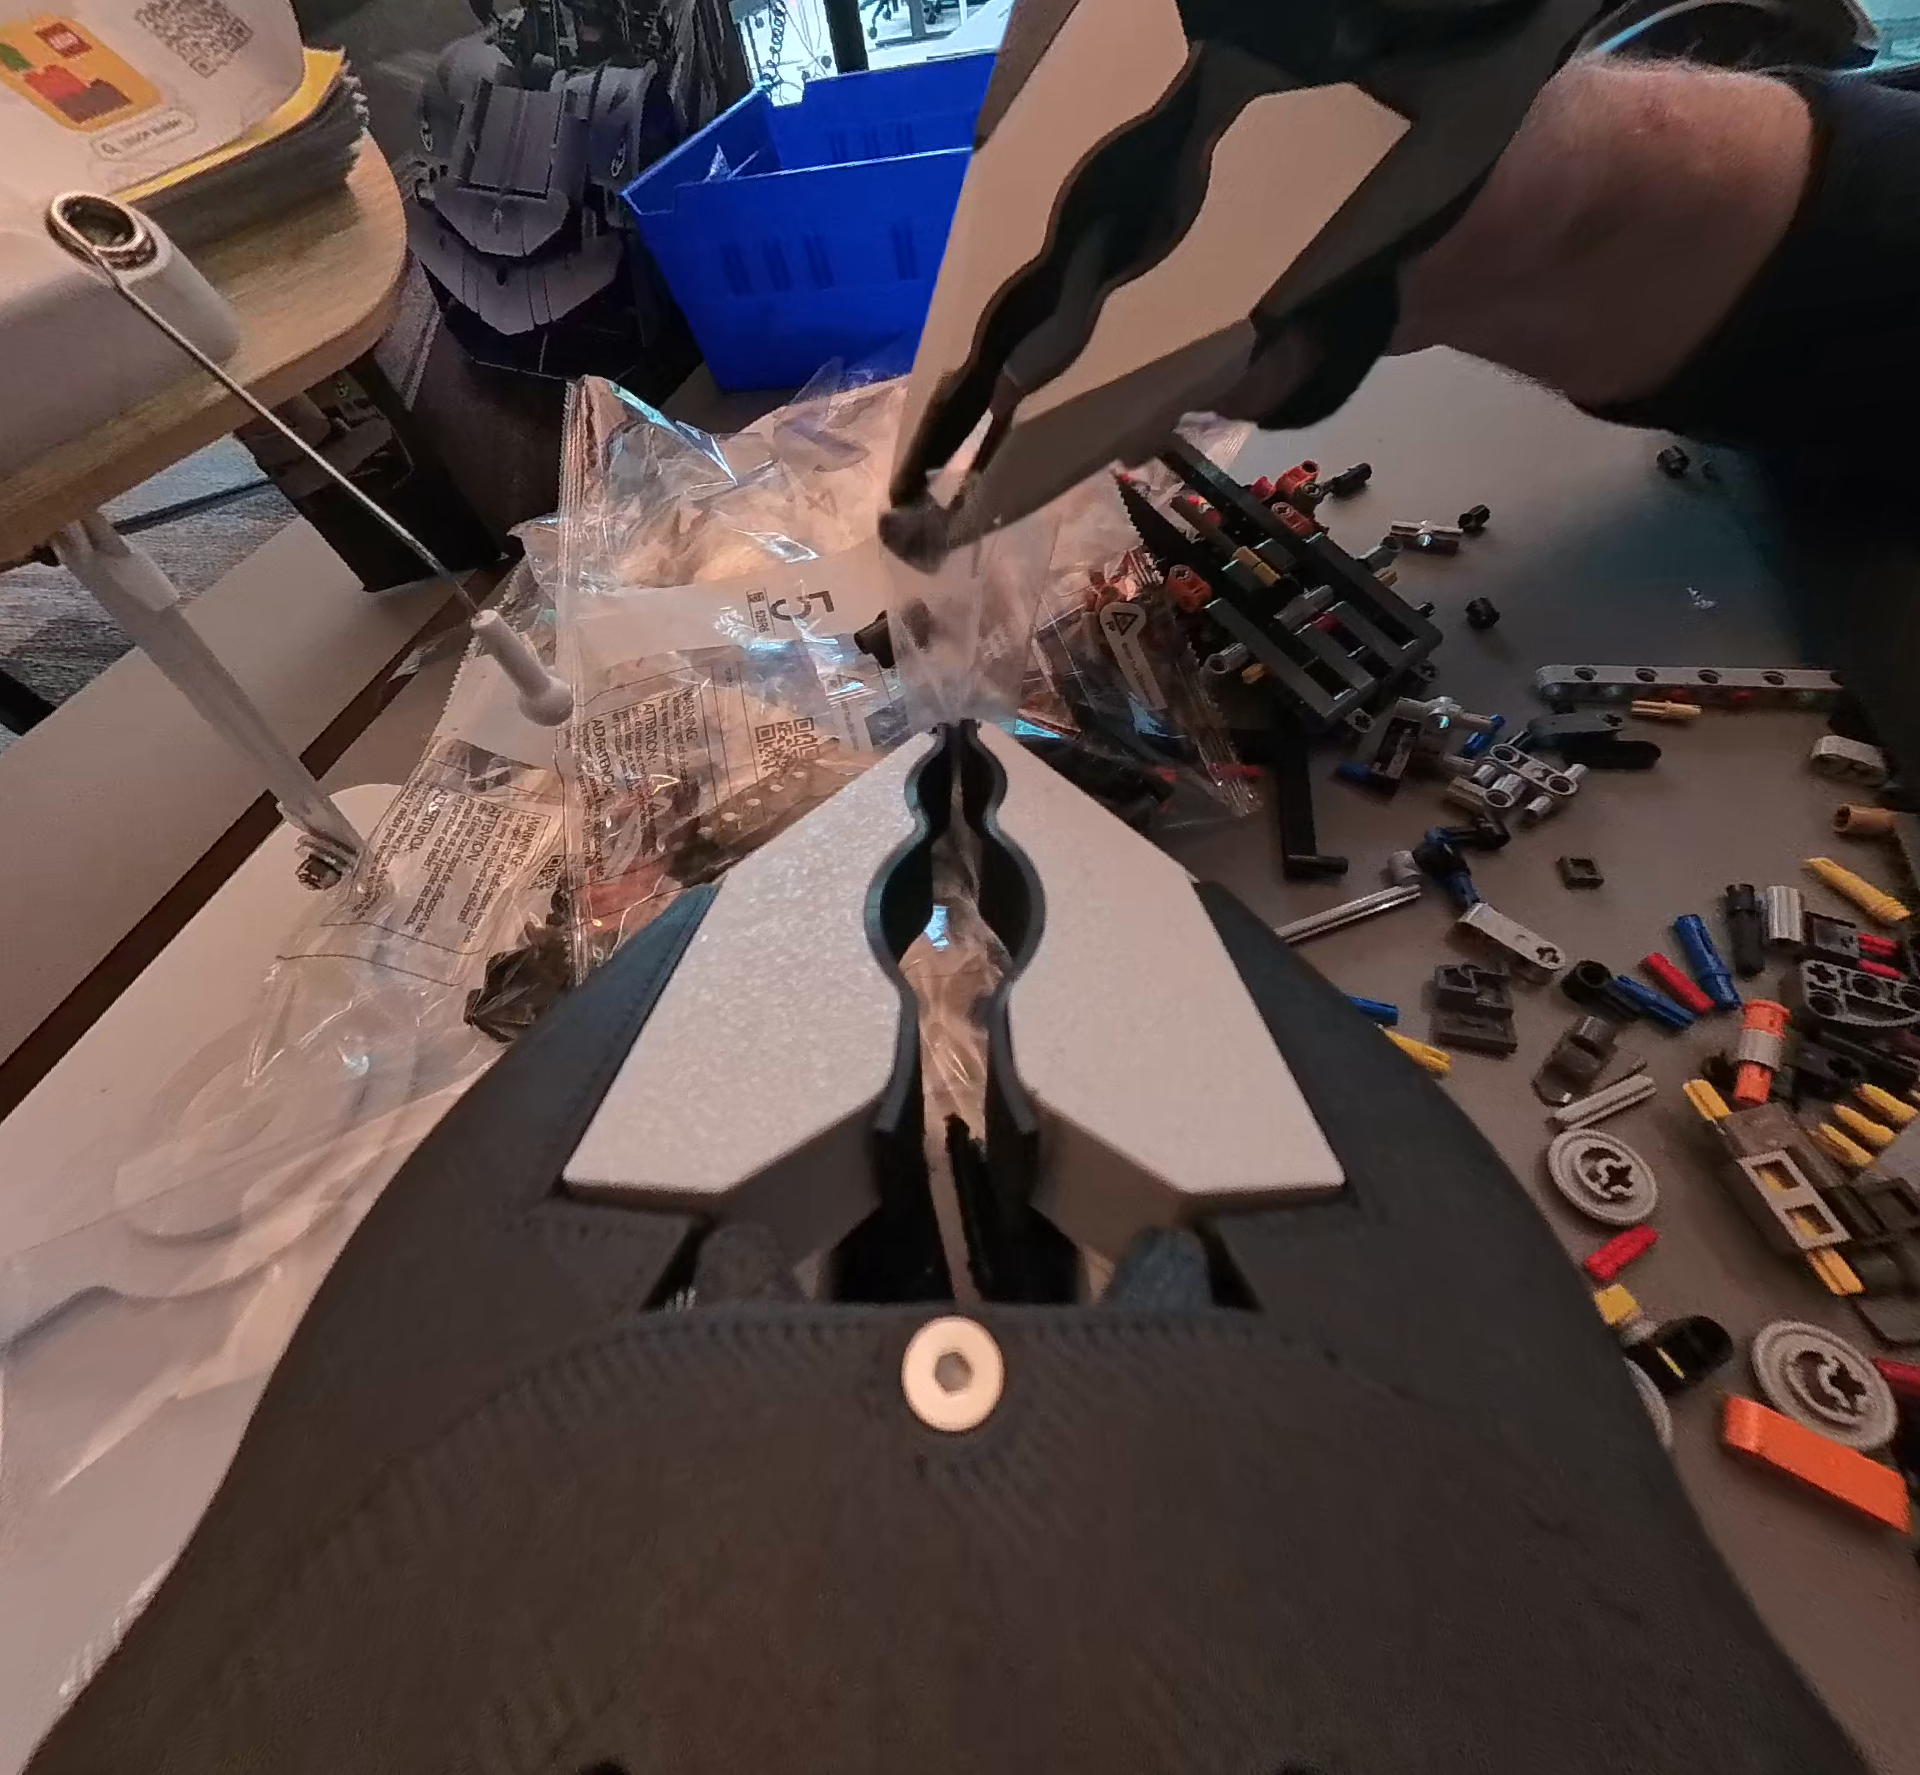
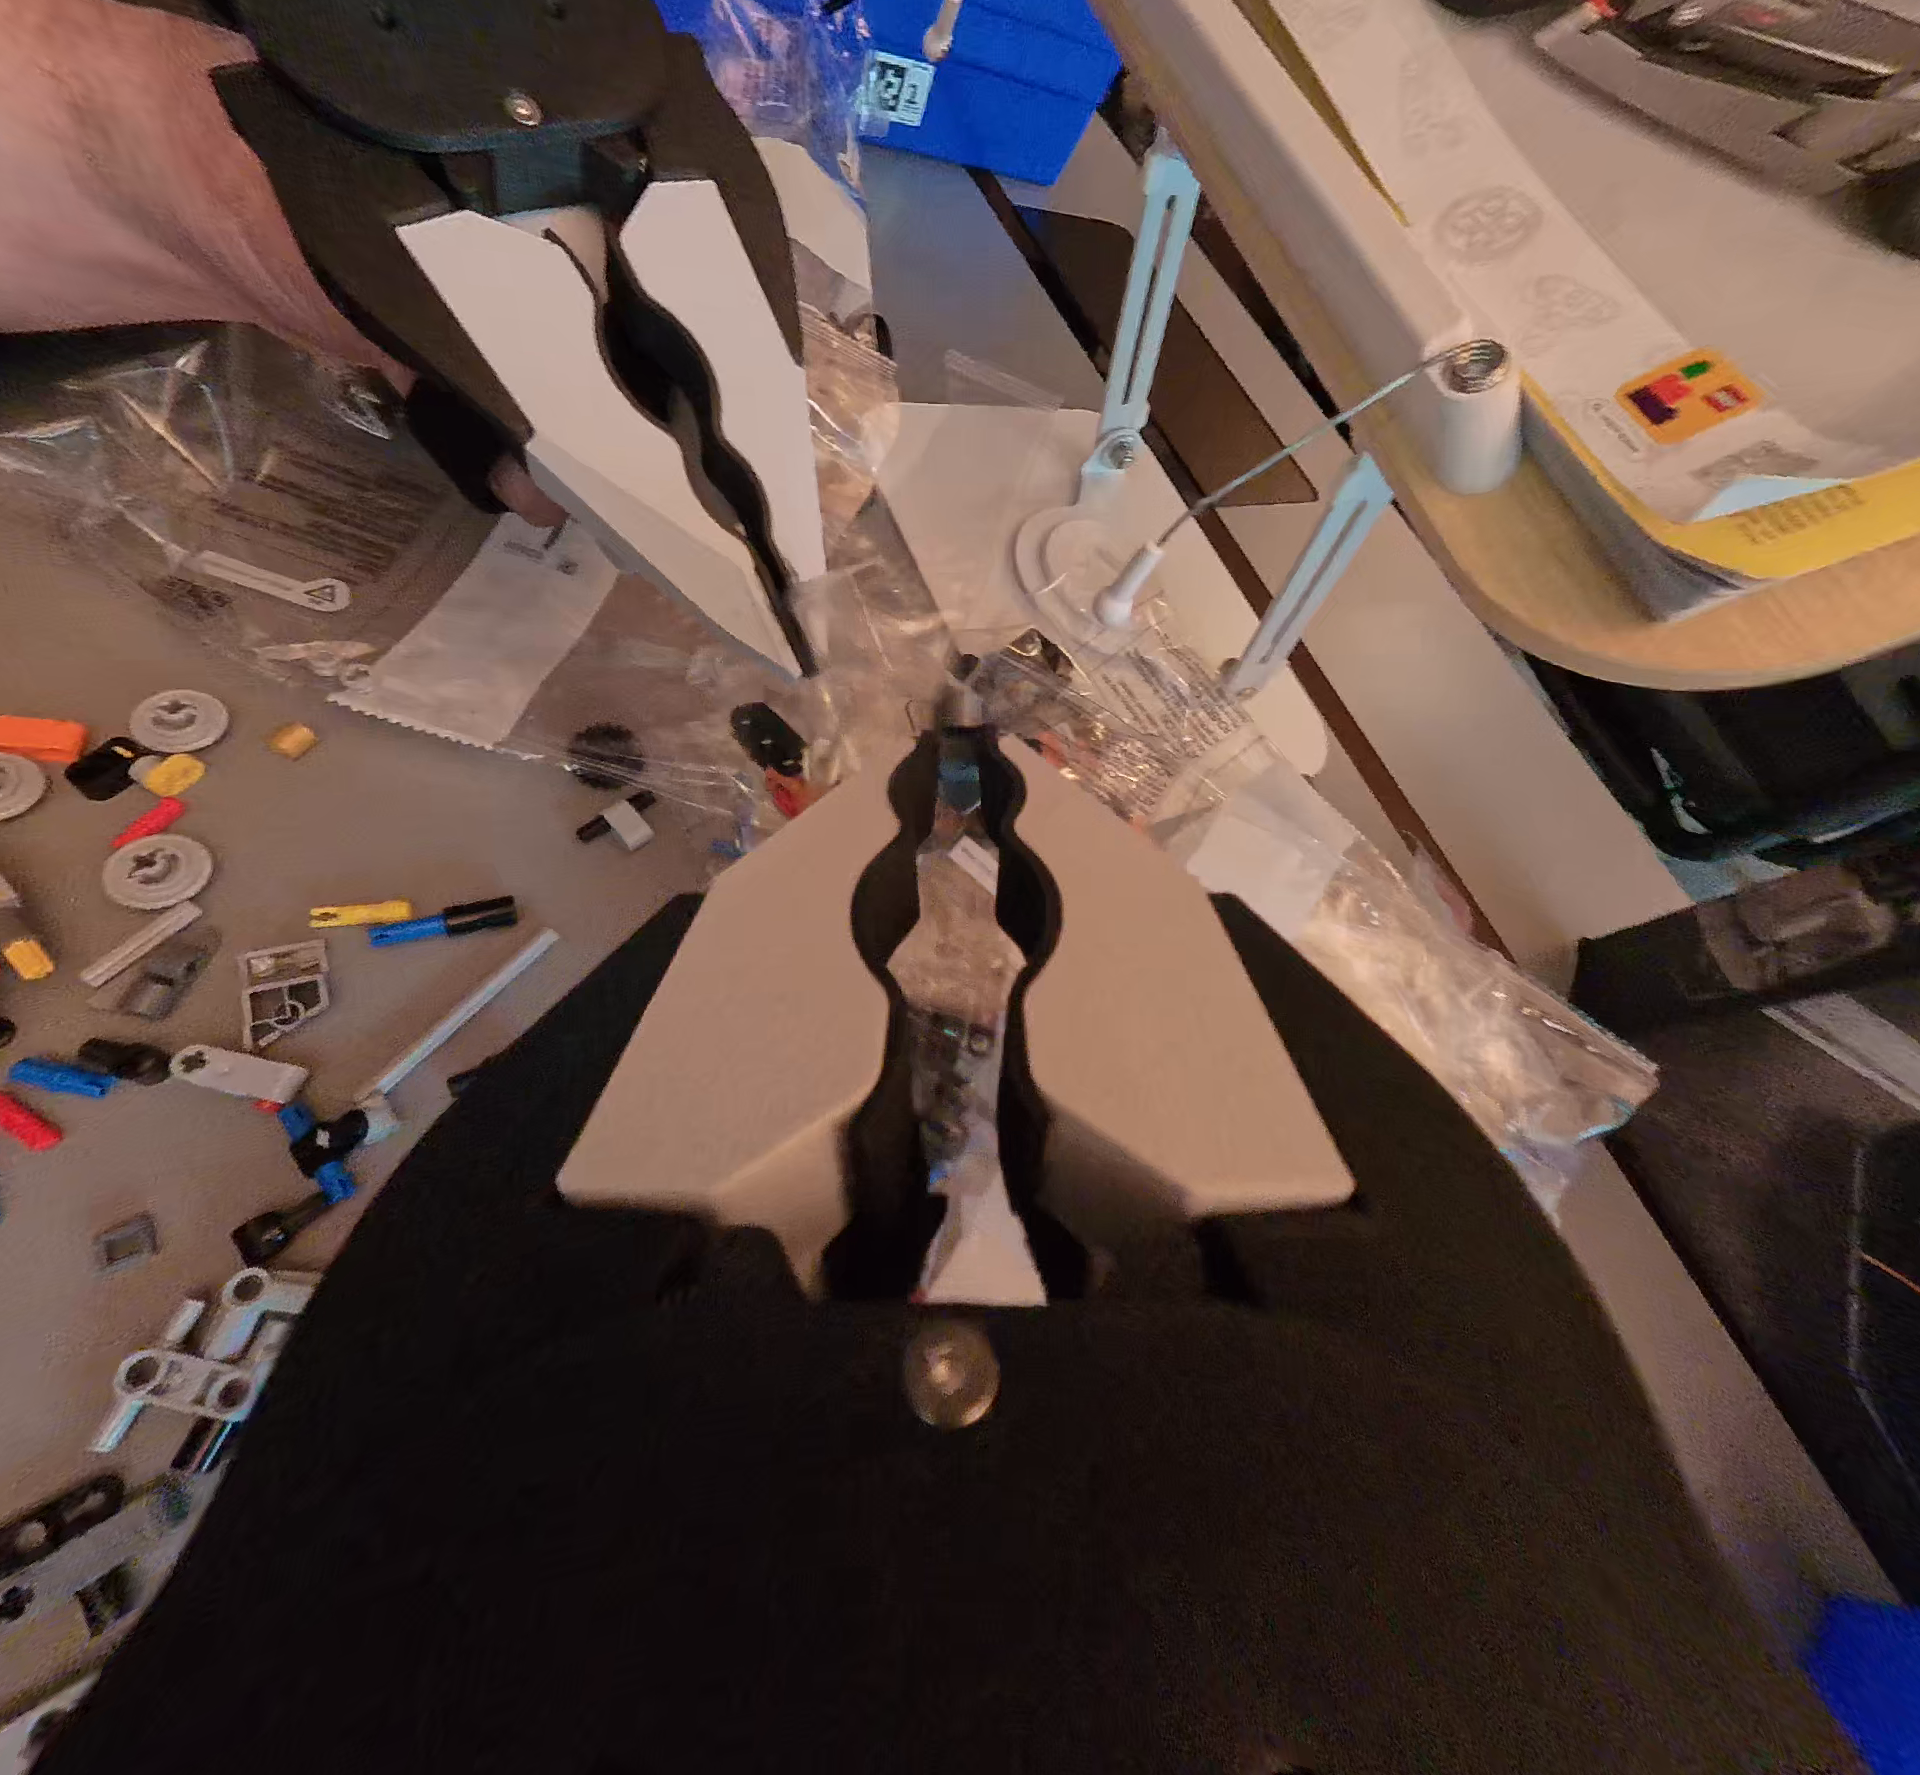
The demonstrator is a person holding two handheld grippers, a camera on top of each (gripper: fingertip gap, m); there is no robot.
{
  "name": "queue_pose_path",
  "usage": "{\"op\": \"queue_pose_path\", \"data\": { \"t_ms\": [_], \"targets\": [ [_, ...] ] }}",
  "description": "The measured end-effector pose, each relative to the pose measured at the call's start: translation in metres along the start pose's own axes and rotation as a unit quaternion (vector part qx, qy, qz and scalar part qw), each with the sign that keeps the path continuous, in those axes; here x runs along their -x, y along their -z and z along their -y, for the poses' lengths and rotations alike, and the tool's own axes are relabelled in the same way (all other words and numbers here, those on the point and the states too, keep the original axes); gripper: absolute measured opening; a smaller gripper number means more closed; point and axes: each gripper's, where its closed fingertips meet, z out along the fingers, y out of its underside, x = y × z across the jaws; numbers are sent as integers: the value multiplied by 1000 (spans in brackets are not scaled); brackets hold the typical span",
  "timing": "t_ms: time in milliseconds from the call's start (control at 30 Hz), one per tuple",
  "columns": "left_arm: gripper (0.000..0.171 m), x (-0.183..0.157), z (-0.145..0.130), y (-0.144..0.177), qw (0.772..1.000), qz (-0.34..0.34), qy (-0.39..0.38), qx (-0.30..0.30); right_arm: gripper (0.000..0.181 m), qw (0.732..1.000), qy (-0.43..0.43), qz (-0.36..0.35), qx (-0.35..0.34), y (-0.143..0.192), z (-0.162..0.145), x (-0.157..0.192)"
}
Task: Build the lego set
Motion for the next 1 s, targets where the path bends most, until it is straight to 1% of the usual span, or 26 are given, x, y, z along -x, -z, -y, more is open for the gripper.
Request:
{"op": "queue_pose_path", "data": {
  "t_ms": [133,200,300,367,433,533,667,733,800,900,1000],
  "targets": [
    [0,-1,1,1,1000,-4,1,-1,4,1000,-22,-19,-6,13,-2,-16],
    [0,3,-2,3,1000,3,7,9,5,999,-29,-24,-6,17,-5,-20],
    [0,15,-8,7,999,24,43,23,5,999,-29,-24,-4,16,-6,-20],
    [0,19,-19,6,996,21,81,41,5,999,-22,-23,3,14,-7,-18],
    [0,20,-35,3,993,21,94,75,5,1000,-19,-20,7,12,-8,-16],
    [0,17,-48,0,990,15,90,107,5,1000,-21,-16,8,12,-9,-15],
    [1,15,-44,2,992,12,82,99,5,1000,-30,-5,5,15,-9,-14],
    [1,16,-47,2,991,13,82,108,5,999,-30,23,15,13,-12,-5],
    [1,12,-48,2,991,4,80,110,5,999,-19,38,26,10,-16,2],
    [4,14,-53,5,989,13,72,131,5,998,-9,56,33,8,-18,11],
    [6,17,-50,7,990,20,76,120,5,997,-6,65,28,8,-15,14]
  ]
}}
